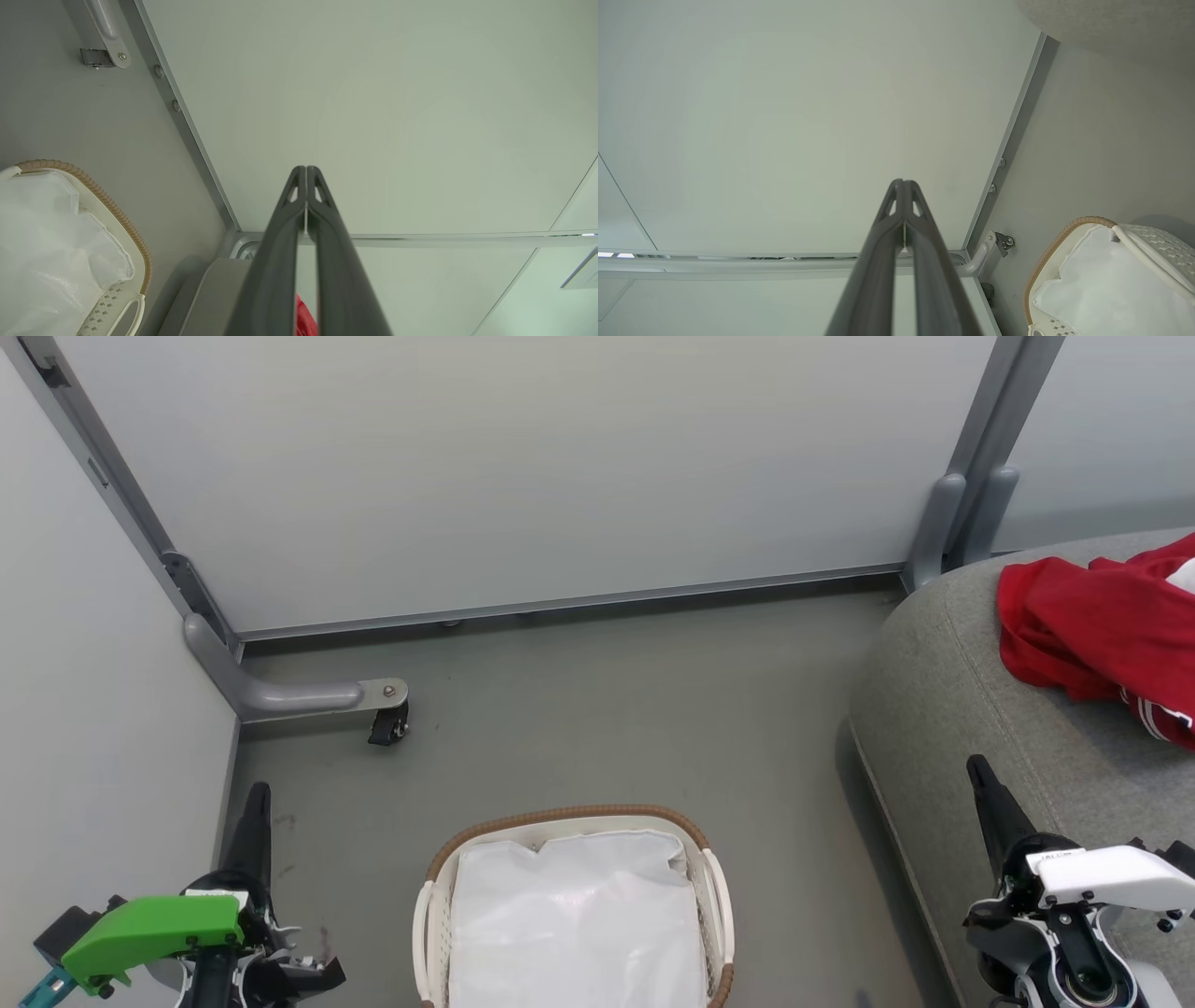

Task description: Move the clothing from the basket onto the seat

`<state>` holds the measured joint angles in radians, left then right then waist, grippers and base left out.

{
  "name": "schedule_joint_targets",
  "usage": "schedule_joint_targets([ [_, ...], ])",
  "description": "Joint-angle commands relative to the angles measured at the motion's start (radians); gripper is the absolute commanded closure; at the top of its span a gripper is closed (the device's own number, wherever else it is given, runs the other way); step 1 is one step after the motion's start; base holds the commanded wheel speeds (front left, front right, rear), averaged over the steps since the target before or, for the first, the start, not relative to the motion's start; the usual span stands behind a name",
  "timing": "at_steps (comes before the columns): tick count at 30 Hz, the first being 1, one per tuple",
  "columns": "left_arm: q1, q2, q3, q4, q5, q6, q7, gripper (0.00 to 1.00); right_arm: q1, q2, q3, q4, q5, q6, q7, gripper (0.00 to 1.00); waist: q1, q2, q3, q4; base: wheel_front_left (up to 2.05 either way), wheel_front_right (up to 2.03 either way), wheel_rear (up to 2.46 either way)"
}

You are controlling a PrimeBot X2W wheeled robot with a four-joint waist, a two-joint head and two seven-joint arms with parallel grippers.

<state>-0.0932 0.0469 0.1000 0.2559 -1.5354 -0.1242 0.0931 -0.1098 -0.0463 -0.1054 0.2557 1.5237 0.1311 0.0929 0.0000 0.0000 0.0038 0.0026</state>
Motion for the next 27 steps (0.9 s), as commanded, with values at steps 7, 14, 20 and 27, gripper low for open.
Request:
schedule_joint_targets([
  [7, -0.022, 0.006, 0.014, -0.011, -0.057, -0.008, 0.018, 1.00, 0.003, -0.007, -0.008, -0.011, 0.065, -0.001, 0.018, 1.00, 0.0000, 0.0000, 0.000, -0.002, 0.00, 0.00, 0.00],
  [14, -0.021, 0.006, 0.017, -0.012, -0.079, -0.009, 0.024, 1.00, 0.003, -0.007, -0.011, -0.014, 0.091, -0.001, 0.025, 1.00, 0.0000, 0.0000, -0.001, -0.003, 0.00, 0.00, 0.00],
  [20, -0.021, 0.006, 0.017, -0.012, -0.080, -0.009, 0.024, 1.00, 0.003, -0.007, -0.011, -0.014, 0.091, -0.001, 0.025, 1.00, 0.0000, 0.0000, -0.001, -0.003, 0.00, 0.00, 0.00],
  [27, -0.021, 0.006, 0.017, -0.012, -0.079, -0.009, 0.024, 1.00, 0.003, -0.007, -0.011, -0.014, 0.091, -0.001, 0.025, 1.00, 0.0000, 0.0000, -0.001, -0.003, 0.00, 0.00, 0.00],
])
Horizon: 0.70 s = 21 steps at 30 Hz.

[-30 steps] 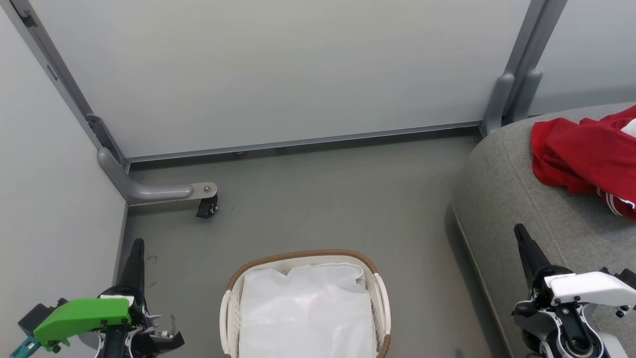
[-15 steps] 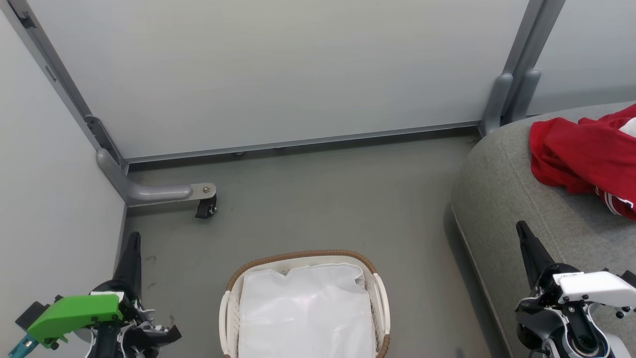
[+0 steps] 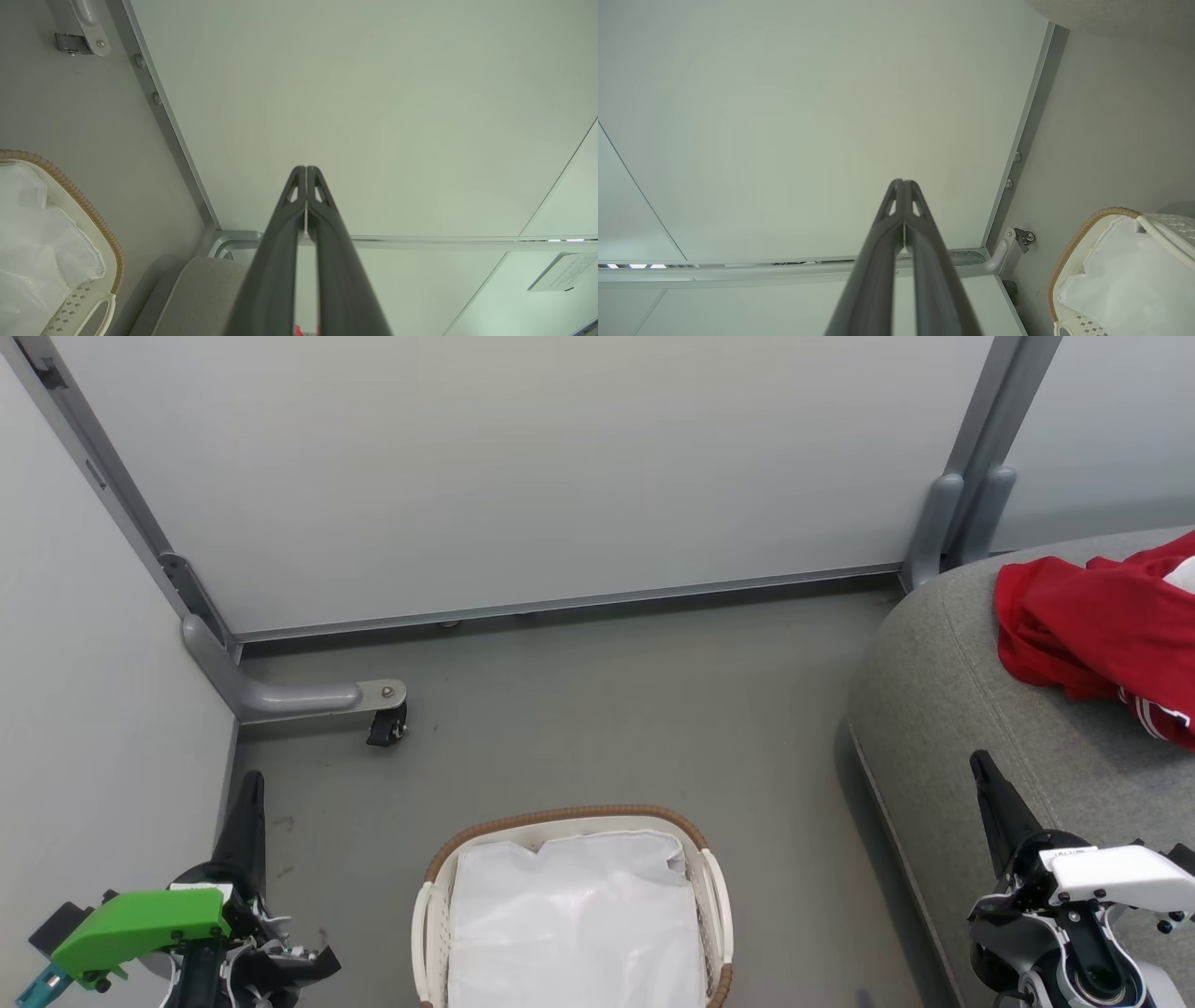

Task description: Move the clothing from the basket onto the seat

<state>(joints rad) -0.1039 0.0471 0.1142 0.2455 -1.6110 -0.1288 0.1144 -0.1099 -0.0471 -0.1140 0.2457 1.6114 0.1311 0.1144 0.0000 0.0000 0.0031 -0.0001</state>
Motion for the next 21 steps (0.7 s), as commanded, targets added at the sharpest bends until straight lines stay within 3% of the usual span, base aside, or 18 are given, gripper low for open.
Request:
schedule_joint_targets([
  [1, -0.010, 0.006, 0.002, -0.002, -0.004, -0.004, 0.003, 1.00, 0.003, -0.006, -0.002, -0.004, 0.003, -0.001, 0.003, 1.00, 0.0000, 0.0000, 0.000, 0.000, 0.00, 0.00, 0.00],
  [21, -0.010, 0.006, 0.002, -0.002, -0.004, -0.004, 0.003, 1.00, 0.003, -0.006, -0.002, -0.004, 0.003, -0.001, 0.003, 1.00, 0.0000, 0.0000, 0.000, 0.000, 0.00, 0.00, 0.00],
])
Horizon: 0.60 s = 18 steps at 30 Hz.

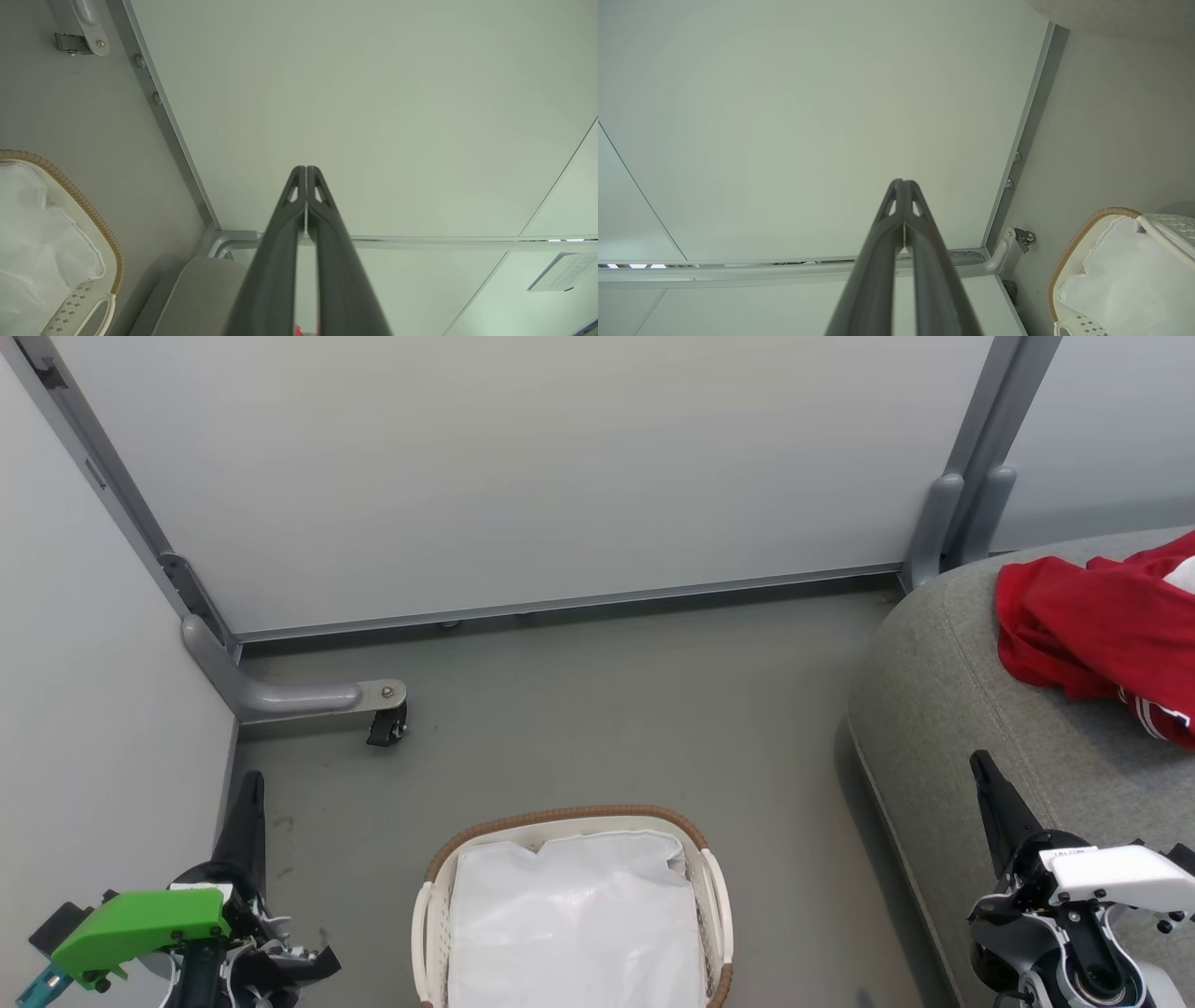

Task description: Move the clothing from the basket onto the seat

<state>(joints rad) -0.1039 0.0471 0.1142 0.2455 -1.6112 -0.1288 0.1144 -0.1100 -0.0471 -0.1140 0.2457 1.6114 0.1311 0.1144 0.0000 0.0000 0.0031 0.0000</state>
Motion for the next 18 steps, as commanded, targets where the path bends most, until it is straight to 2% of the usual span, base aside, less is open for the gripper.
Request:
schedule_joint_targets([
  [1, -0.010, 0.006, 0.002, -0.002, -0.003, -0.004, 0.003, 1.00, 0.003, -0.006, -0.002, -0.004, 0.003, -0.001, 0.003, 1.00, 0.0000, 0.0000, 0.000, 0.000, 0.00, 0.00, 0.00],
  [18, -0.010, 0.006, 0.002, -0.002, -0.003, -0.004, 0.003, 1.00, 0.003, -0.006, -0.002, -0.003, 0.003, -0.001, 0.003, 1.00, 0.0000, 0.0000, 0.000, 0.000, 0.00, 0.00, 0.00],
])
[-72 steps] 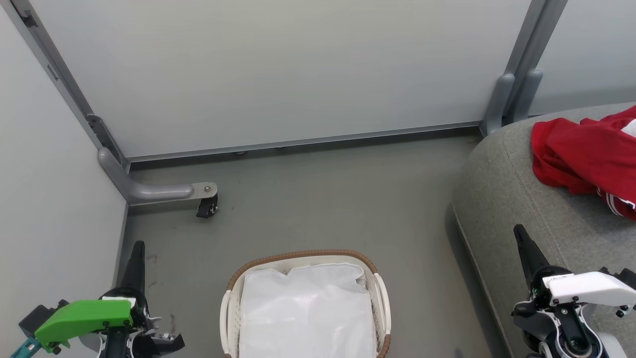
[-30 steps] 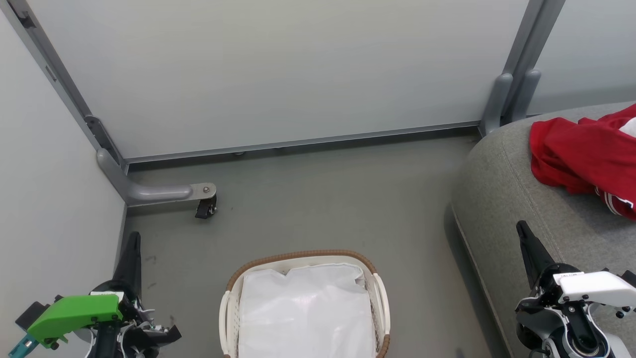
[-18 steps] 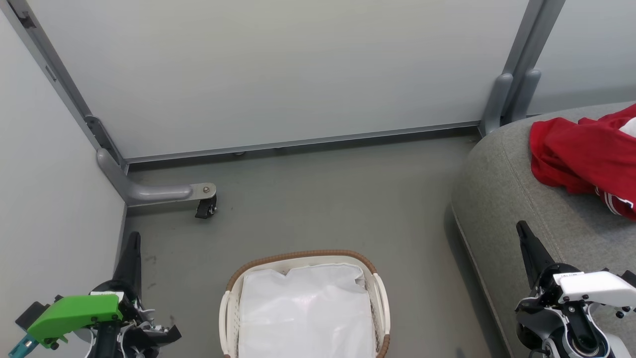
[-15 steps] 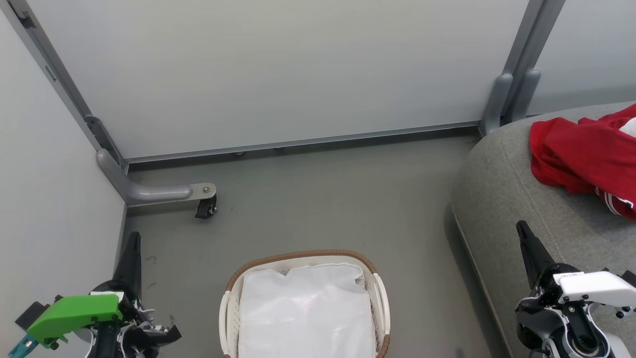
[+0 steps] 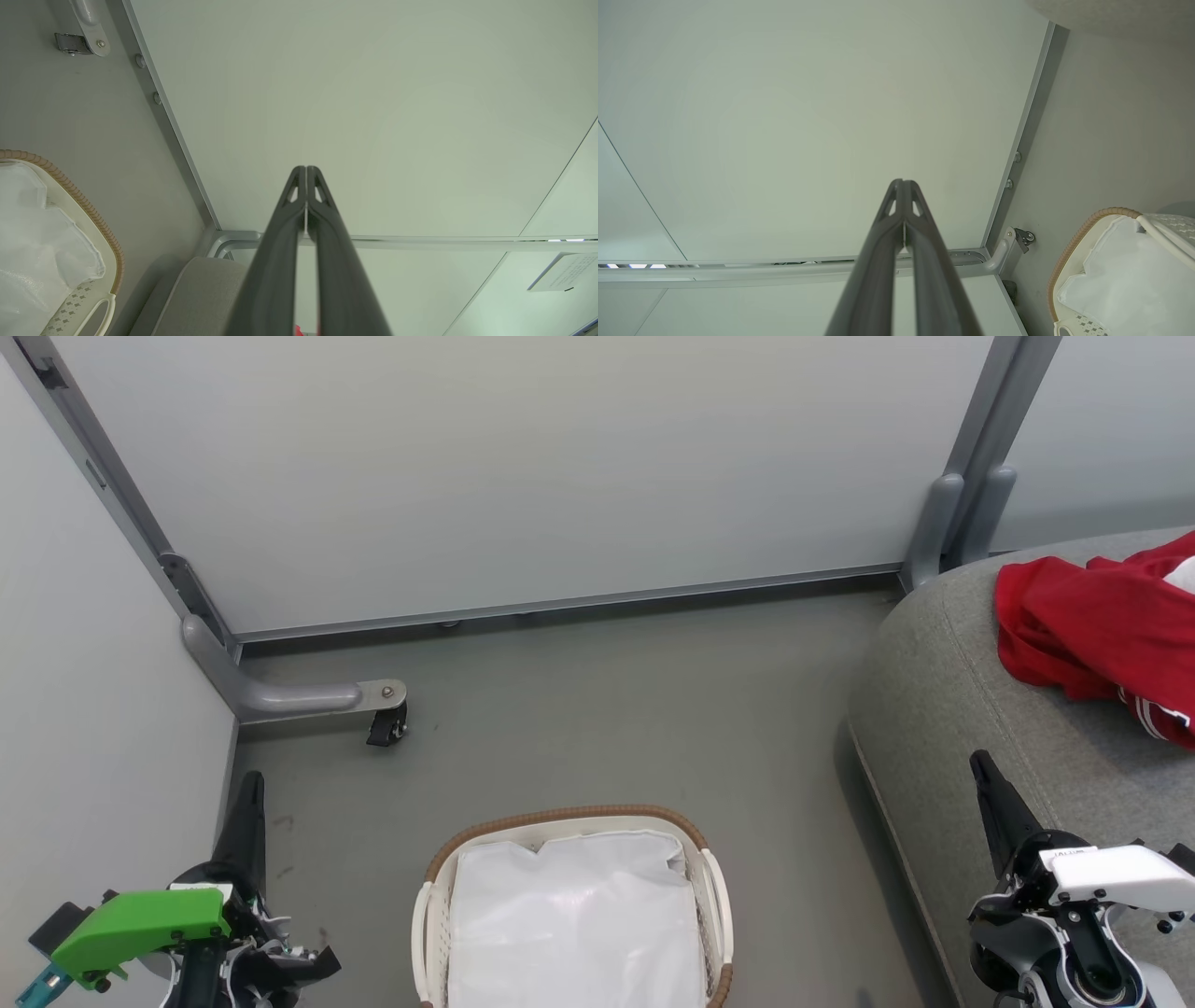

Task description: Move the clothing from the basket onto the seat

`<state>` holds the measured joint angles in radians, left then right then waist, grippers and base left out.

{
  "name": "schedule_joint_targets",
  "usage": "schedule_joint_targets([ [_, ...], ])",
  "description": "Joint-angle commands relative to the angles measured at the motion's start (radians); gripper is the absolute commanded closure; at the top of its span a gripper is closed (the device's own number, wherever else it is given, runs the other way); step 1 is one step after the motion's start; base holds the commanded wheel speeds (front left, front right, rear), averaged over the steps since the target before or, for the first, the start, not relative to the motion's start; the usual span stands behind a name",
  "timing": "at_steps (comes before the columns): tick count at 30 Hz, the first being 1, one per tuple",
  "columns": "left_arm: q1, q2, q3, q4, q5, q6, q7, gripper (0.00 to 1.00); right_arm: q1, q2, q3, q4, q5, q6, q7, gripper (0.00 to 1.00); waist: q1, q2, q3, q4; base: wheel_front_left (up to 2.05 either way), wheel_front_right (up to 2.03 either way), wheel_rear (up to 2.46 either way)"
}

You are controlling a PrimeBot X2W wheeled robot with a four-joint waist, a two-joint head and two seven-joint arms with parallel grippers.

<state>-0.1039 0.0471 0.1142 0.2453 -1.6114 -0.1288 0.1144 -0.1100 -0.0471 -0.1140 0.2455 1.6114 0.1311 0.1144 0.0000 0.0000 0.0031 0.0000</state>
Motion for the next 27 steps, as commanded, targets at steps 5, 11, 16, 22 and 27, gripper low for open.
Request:
schedule_joint_targets([
  [5, -0.010, 0.006, 0.002, -0.002, -0.003, -0.004, 0.003, 1.00, 0.003, -0.006, -0.002, -0.003, 0.003, -0.001, 0.003, 1.00, 0.0000, 0.0000, 0.000, 0.000, 0.00, 0.00, 0.00],
  [11, -0.010, 0.006, 0.002, -0.002, -0.003, -0.004, 0.003, 1.00, 0.003, -0.006, -0.002, -0.003, 0.003, -0.001, 0.003, 1.00, 0.0000, 0.0000, 0.000, 0.000, 0.00, 0.00, 0.00],
  [16, -0.010, 0.006, 0.002, -0.002, -0.003, -0.004, 0.003, 1.00, 0.003, -0.006, -0.002, -0.003, 0.003, -0.001, 0.003, 1.00, 0.0000, 0.0000, 0.000, 0.000, 0.00, 0.00, 0.00],
  [22, -0.010, 0.006, 0.002, -0.002, -0.003, -0.004, 0.003, 1.00, 0.003, -0.006, -0.002, -0.003, 0.003, -0.001, 0.003, 1.00, 0.0000, 0.0000, 0.000, 0.000, 0.00, 0.00, 0.00],
  [27, -0.010, 0.006, 0.002, -0.002, -0.003, -0.004, 0.003, 1.00, 0.004, -0.006, -0.002, -0.003, 0.003, -0.001, 0.003, 1.00, 0.0000, 0.0000, 0.000, 0.000, 0.00, 0.00, 0.00],
])
